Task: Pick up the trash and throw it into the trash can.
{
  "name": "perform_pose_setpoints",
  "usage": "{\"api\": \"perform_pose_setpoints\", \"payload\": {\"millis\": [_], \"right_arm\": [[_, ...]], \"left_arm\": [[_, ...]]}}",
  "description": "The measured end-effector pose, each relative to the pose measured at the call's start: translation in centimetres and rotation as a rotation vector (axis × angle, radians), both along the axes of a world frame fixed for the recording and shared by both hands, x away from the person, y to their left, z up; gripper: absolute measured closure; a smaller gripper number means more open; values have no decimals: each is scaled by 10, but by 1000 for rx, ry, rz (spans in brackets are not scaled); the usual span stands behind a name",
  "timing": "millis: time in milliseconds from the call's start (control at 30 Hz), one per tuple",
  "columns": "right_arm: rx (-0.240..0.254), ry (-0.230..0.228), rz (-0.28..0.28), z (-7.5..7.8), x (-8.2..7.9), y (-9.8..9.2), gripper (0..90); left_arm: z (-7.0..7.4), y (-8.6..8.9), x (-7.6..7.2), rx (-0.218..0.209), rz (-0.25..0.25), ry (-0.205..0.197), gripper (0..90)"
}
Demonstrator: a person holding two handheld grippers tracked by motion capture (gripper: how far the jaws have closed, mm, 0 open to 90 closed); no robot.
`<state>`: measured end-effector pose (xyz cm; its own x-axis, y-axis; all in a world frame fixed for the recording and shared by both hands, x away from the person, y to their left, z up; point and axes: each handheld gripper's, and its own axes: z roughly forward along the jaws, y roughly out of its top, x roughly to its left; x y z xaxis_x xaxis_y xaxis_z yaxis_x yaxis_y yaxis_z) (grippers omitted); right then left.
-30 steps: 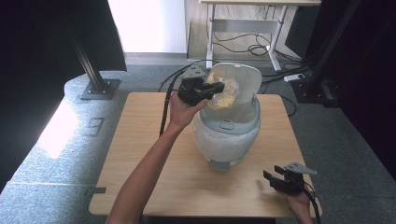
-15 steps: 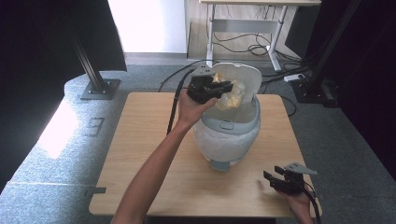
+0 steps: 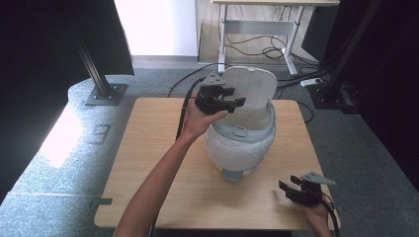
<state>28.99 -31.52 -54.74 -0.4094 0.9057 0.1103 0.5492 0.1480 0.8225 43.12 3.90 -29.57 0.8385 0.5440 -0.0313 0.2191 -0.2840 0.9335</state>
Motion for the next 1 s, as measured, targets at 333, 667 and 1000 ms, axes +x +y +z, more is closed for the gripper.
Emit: {"api": "perform_pose_setpoints", "payload": {"millis": [333,667,1000], "right_arm": [[-5,2,7,0,0,2,395],[-11,7,9,0,0,5,394],[-9,6,8,1,0,4,394]], "left_arm": [[3,27,-21,-8,-12,-12,343],[-2,54,-30,-26,25,-11,312],[-13,78,-39,-29,51,-4,304]]}}
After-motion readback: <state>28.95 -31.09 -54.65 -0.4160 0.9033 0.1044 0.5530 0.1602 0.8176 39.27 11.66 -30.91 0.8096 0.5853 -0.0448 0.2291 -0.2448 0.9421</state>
